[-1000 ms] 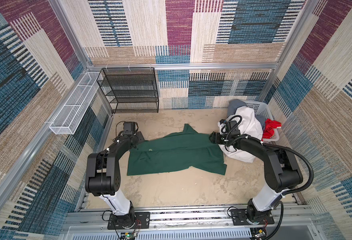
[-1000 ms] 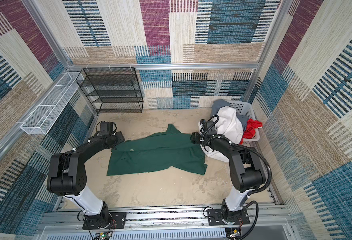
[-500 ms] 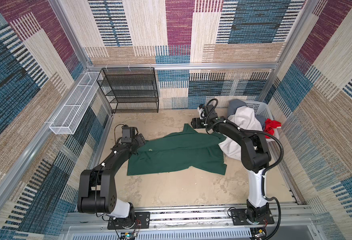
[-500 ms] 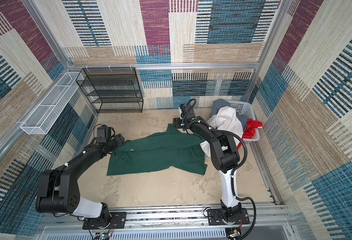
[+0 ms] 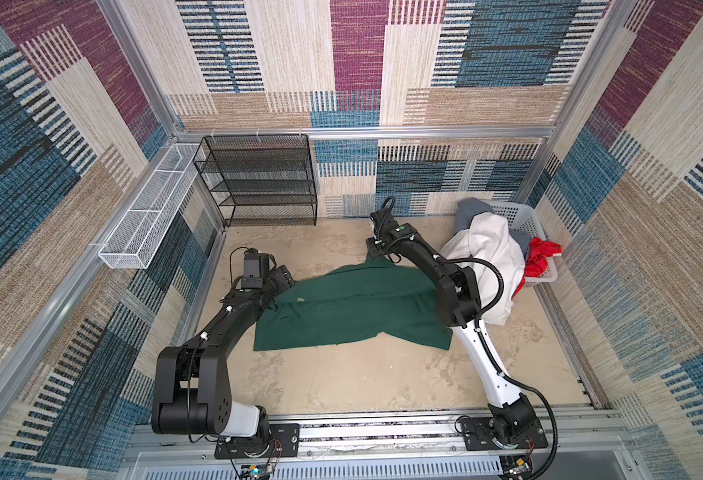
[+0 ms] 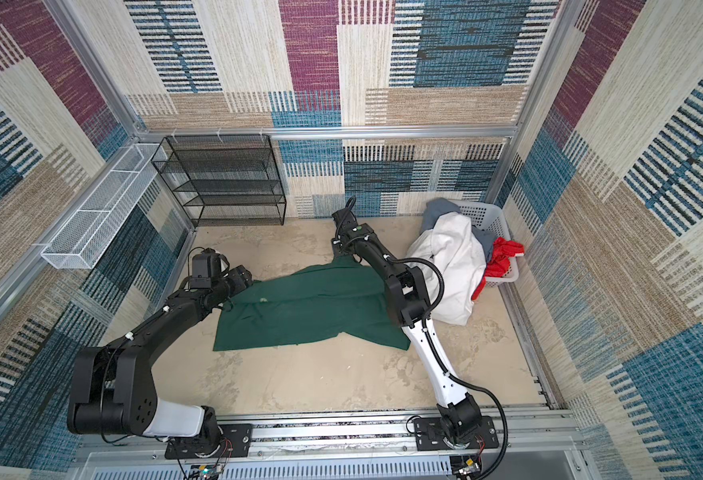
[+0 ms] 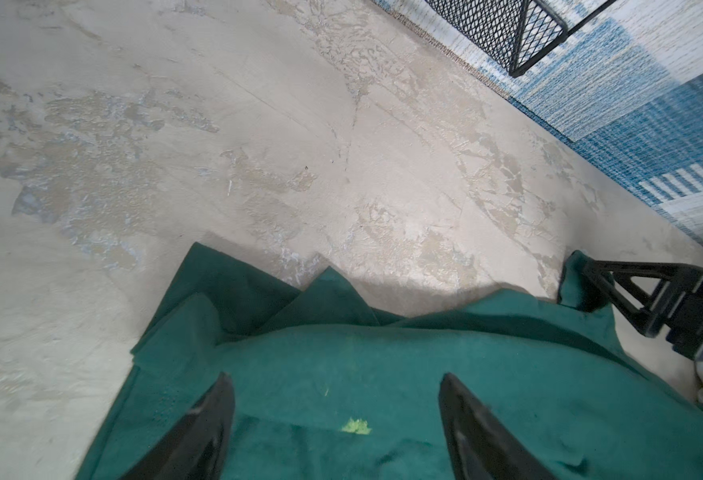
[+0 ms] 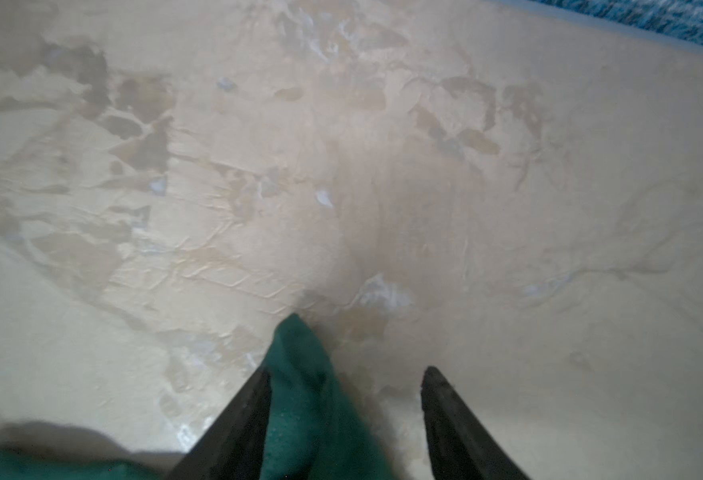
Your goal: Fold and stack the t-shirts
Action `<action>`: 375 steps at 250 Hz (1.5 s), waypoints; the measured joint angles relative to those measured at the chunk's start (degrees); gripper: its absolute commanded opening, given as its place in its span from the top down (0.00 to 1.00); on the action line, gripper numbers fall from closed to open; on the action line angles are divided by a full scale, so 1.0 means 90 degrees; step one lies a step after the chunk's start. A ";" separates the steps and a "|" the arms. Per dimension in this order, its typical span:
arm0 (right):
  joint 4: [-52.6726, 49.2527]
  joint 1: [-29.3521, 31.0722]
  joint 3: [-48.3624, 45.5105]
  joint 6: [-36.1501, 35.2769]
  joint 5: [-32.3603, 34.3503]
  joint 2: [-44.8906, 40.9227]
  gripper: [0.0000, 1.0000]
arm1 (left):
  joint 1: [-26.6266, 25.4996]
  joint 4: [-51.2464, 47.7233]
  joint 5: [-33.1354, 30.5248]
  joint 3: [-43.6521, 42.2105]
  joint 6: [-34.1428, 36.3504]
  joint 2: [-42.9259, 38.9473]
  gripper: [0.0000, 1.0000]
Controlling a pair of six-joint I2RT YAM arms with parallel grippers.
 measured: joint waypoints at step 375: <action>0.1139 0.2171 -0.6751 0.1401 0.1994 -0.5447 1.00 | -0.0017 0.0109 -0.0165 0.0117 -0.0056 0.0051 0.21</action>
